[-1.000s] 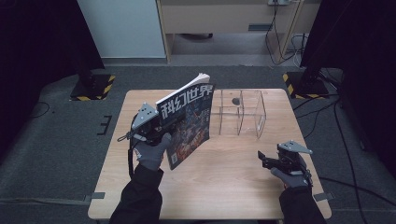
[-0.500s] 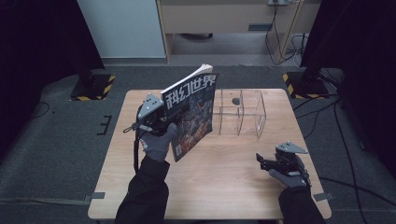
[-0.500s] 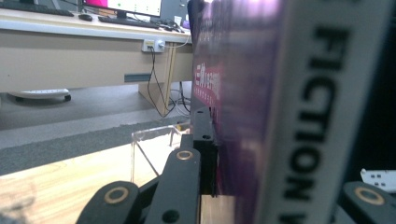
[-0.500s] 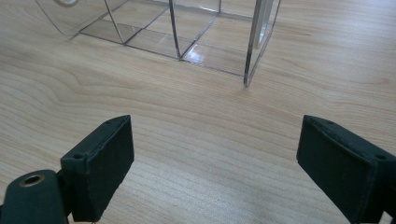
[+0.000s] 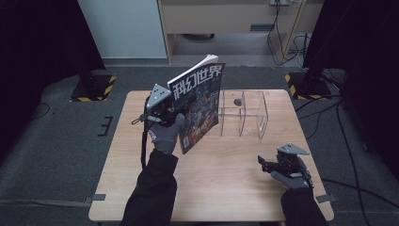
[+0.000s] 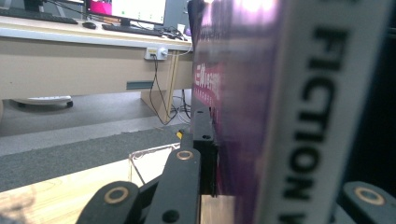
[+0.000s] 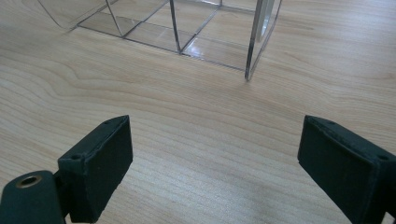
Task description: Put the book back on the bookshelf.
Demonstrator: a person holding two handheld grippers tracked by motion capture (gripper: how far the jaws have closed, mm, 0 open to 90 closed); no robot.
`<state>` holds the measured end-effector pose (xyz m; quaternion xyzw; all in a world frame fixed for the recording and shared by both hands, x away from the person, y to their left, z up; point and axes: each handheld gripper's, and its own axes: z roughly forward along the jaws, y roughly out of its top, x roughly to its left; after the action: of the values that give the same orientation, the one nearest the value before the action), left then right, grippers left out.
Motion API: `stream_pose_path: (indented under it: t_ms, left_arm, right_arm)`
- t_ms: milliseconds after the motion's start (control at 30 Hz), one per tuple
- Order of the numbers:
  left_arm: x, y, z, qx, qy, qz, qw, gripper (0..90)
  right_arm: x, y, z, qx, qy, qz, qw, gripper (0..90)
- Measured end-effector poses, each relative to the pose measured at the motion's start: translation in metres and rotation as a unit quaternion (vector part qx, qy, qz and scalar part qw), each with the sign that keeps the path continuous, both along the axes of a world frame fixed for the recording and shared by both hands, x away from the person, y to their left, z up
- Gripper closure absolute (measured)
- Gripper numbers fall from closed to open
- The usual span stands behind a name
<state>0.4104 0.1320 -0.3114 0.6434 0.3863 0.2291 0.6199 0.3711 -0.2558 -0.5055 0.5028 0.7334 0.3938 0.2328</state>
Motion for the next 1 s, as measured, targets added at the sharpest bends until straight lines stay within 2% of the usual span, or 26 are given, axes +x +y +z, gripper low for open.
stream_pose_path:
  t_ms: [167, 667, 1000]
  left_arm:
    - [0.006, -0.001, 0.001, -0.006, -0.001, 0.004, 1.0, 81.7]
    - [0.024, -0.016, 0.0, 0.005, -0.003, 0.016, 0.9999, 81.8]
    - [0.039, -0.026, 0.0, -0.002, -0.007, 0.035, 0.9993, 81.7]
  right_arm:
    - [-0.001, 0.001, 0.0, 0.001, 0.0, 0.001, 1.0, 10.3]
    - [0.001, -0.001, -0.002, 0.004, 0.006, 0.0, 1.0, 10.4]
    - [0.001, -0.001, -0.003, 0.004, 0.007, 0.0, 1.0, 10.4]
